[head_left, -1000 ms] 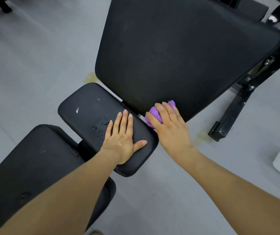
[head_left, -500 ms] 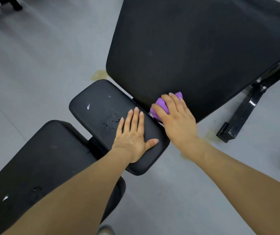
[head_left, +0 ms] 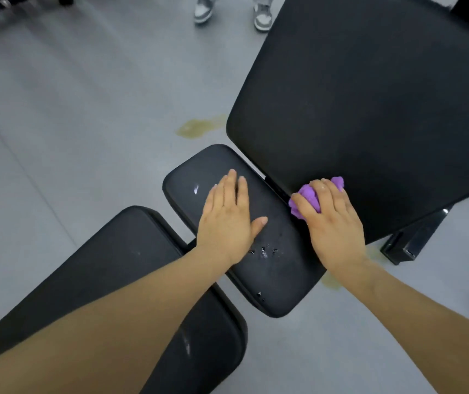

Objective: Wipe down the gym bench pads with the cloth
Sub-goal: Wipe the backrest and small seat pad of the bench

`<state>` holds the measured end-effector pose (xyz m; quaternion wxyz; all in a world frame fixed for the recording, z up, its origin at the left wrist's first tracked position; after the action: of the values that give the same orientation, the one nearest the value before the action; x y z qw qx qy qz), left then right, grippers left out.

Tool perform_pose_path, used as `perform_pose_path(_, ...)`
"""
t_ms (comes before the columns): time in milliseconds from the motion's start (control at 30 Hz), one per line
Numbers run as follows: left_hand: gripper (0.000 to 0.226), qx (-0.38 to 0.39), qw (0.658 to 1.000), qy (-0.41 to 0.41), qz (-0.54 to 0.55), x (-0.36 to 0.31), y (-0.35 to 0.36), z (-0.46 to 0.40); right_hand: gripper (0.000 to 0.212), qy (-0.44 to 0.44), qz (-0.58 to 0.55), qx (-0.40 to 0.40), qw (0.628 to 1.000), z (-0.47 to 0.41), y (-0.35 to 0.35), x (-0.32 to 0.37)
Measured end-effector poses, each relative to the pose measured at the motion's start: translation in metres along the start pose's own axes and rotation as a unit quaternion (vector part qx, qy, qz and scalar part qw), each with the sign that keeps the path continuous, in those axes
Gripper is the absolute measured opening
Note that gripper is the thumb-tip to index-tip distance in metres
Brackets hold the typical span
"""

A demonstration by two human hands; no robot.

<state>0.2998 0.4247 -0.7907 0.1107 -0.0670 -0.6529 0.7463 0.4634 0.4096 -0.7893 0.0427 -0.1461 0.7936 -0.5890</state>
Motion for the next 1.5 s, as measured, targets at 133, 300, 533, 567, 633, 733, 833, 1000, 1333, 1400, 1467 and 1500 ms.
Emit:
perform_pose_path(133,0.096,0.078,0.993,-0.086,0.002,0.064,0.017,-0.019,0.031,-0.008,-0.014,-0.001,1.000,-0.045,0.017,0.025)
perform_pose_path(300,0.102,0.116,0.990,-0.073,0.027,0.071,0.034,-0.023,0.026,-0.038,-0.027,-0.012,0.999,-0.054,0.017,0.029)
perform_pose_path(533,0.103,0.150,0.986,-0.065,0.022,0.072,0.033,-0.024,0.048,-0.043,-0.038,-0.016,0.998,-0.030,-0.004,0.005)
perform_pose_path(567,0.103,0.150,0.986,-0.065,0.022,0.072,0.034,-0.024,0.039,-0.038,-0.043,-0.032,0.998,-0.038,0.000,0.008)
perform_pose_path(633,0.103,0.149,0.986,-0.066,0.022,0.073,0.035,-0.025,0.021,-0.032,-0.044,-0.074,0.996,-0.069,0.012,0.019)
perform_pose_path(733,0.103,0.159,0.985,-0.065,0.018,0.074,0.035,-0.025,0.013,-0.040,-0.043,-0.072,0.996,-0.135,0.037,0.047)
perform_pose_path(833,0.103,0.172,0.983,-0.060,0.018,0.073,0.035,-0.025,0.028,-0.048,-0.046,-0.030,0.997,-0.166,0.051,0.065)
perform_pose_path(1000,0.103,0.180,0.982,-0.058,0.020,0.073,0.036,-0.026,0.039,-0.076,-0.074,-0.048,0.993,-0.099,0.026,0.044)
perform_pose_path(1333,0.102,0.182,0.981,-0.062,0.020,0.073,0.038,-0.025,0.019,-0.080,-0.076,-0.046,0.993,-0.158,0.062,0.062)
perform_pose_path(1400,0.103,0.185,0.981,-0.062,0.020,0.073,0.038,-0.026,0.015,-0.082,-0.090,-0.046,0.991,-0.155,0.053,0.065)
perform_pose_path(1467,0.104,0.186,0.980,-0.065,0.023,0.072,0.038,-0.026,0.019,-0.061,-0.129,-0.032,0.989,-0.139,0.034,0.060)
perform_pose_path(1500,0.104,0.187,0.980,-0.065,0.024,0.073,0.037,-0.026,0.023,-0.037,-0.153,-0.009,0.988,-0.125,0.027,0.055)
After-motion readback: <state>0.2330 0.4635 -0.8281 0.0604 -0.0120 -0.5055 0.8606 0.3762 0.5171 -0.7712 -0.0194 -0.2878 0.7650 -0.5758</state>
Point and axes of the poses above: each hand's wrist, its own z-axis away from the middle knuckle, its own y-axis out of the palm, x = y × z, the point moved 6 cm from there along -z, towards the middle knuckle, and after that the axes turned 14 degrees about -z, right-handed, at the moved point
